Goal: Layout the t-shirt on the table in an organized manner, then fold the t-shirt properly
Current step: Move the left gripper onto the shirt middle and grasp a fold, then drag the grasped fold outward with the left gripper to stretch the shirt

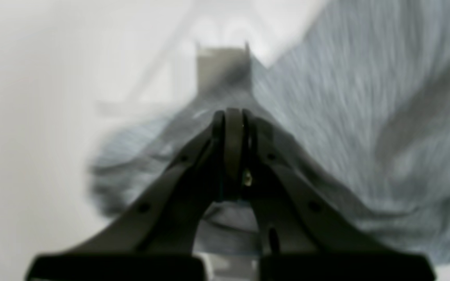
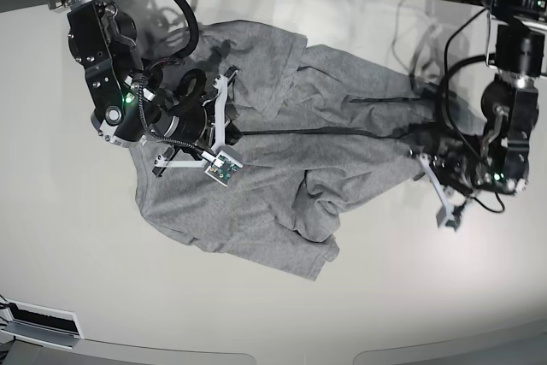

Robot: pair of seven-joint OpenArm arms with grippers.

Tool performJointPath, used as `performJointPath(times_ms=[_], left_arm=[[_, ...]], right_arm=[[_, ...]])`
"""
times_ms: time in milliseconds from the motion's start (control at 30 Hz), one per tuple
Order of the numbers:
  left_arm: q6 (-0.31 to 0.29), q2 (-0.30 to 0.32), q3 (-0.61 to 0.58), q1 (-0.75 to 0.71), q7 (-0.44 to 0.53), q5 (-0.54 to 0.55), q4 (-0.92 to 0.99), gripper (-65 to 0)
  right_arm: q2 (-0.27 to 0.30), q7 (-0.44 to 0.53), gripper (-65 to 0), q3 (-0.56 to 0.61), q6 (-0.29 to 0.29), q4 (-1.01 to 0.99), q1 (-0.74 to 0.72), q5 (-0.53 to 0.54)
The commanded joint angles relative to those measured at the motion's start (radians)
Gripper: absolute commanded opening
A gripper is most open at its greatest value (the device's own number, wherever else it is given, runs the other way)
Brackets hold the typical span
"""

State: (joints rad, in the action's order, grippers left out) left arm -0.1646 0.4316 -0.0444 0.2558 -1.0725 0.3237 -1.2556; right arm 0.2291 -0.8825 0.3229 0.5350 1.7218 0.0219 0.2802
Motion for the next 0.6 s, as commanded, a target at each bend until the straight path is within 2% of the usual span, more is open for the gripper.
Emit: performJointPath(times_ms=[0,67,100,167,300,400,467,567], left_arm=[[0.001,0.014,0.008,0.003,0.003,0.006,-0.011,-65.0],[-0.012,0.014,0.008,-0.035,-0.009,0.043,-0.011,-65.0],[-0.047,0.014,0.008,-0.051,-0.021,0.078,-0.011,-65.0],[-0.146,0.014,0.008,-0.062,-0.063,0.19,-0.014,-65.0],[-0.364,0.014,0.008,-0.064,-0.112,0.494,-0.024,-65.0],[-0.486,0.014,0.008,-0.065,-0.15,0.706,-0.024,-65.0],[-0.534,0.015,0.008,-0.063,-0.192,0.803,-0.024,-65.0],[-0.534,0.021,0.009,-0.055,-0.208,0.842,-0.024,-65.0]], right_arm=[[0.001,0.019,-65.0,-0.005,-0.003,0.014,-0.016,0.009],[0.001,0.019,-65.0,-0.005,-0.003,0.014,-0.016,0.009],[0.001,0.019,-65.0,-0.005,-0.003,0.014,-0.016,0.009],[0.001,0.024,-65.0,-0.005,-0.003,0.014,-0.016,0.009],[0.001,0.035,-65.0,-0.005,0.001,0.014,-0.016,0.009],[0.001,0.034,-65.0,-0.005,0.0,0.014,-0.016,0.009],[0.001,0.034,-65.0,-0.005,0.0,0.014,-0.017,0.009],[0.001,0.034,-65.0,-0.005,0.0,0.014,-0.017,0.009]])
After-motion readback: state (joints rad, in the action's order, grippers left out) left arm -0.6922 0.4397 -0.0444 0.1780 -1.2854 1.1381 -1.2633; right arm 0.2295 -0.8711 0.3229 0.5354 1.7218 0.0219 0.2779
